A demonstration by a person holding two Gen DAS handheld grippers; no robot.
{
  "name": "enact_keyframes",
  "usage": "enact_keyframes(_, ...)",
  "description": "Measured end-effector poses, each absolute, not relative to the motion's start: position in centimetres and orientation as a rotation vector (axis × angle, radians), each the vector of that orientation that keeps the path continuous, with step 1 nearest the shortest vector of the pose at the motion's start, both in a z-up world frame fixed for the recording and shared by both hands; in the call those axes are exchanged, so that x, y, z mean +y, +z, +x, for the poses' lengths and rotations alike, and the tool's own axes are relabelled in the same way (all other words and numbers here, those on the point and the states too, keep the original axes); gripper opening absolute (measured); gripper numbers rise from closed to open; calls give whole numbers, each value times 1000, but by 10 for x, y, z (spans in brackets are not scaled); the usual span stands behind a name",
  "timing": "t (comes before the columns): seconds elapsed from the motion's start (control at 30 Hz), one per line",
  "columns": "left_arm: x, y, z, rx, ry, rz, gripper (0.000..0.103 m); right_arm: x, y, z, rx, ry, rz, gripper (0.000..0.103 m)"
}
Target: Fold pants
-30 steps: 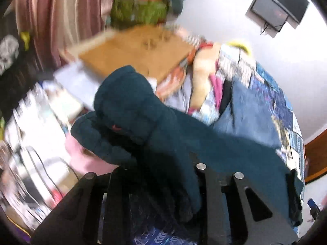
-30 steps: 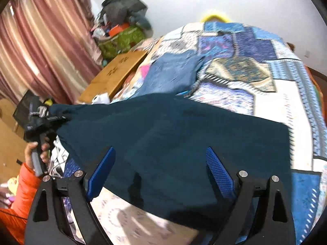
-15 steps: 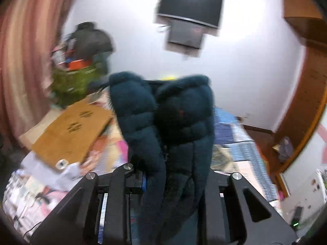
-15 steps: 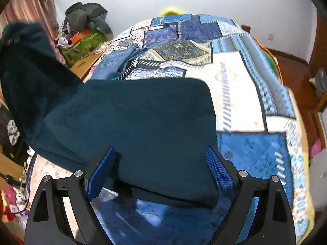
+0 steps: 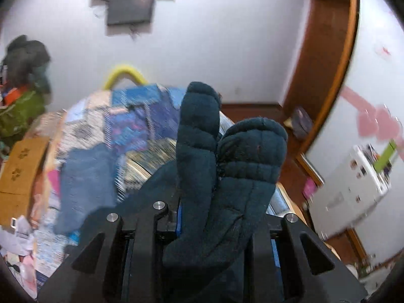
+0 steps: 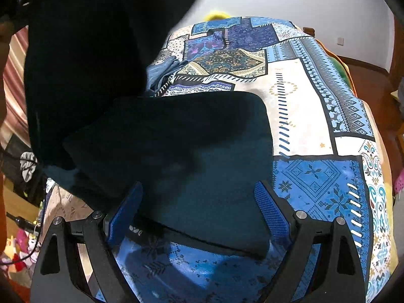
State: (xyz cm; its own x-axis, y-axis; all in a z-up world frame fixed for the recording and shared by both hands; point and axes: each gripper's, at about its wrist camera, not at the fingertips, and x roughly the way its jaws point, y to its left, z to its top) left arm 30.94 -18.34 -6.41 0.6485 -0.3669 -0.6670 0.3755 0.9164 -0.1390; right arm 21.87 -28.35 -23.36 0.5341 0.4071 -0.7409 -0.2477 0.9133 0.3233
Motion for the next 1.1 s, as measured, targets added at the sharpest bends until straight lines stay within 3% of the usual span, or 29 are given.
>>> enact_keyframes(0.3,-226,-134,291,989,-550,174,25,-295,-231,208,922,393,223,88)
enact_keyframes(0.37,-234,-138,278,996,-556,212,35,-298,-230,206,921,384,232,88)
enact_keyframes(0.43,-235,-138,266,1014,-565,250,55,-303,-229,203,921,372,249,88)
enact_keyframes(0.53,-227,-137,251,1011,-579,260,74,-311,-233,196,935,363,289,88)
enact_keyframes(0.83,-179,-83,231,811,-546,221,99,-310,-227,175,935,356,283,88)
enact_keyframes(1.1,-116,-74,286,774,-331,214,102,-296,-222,177,929,371,269,88)
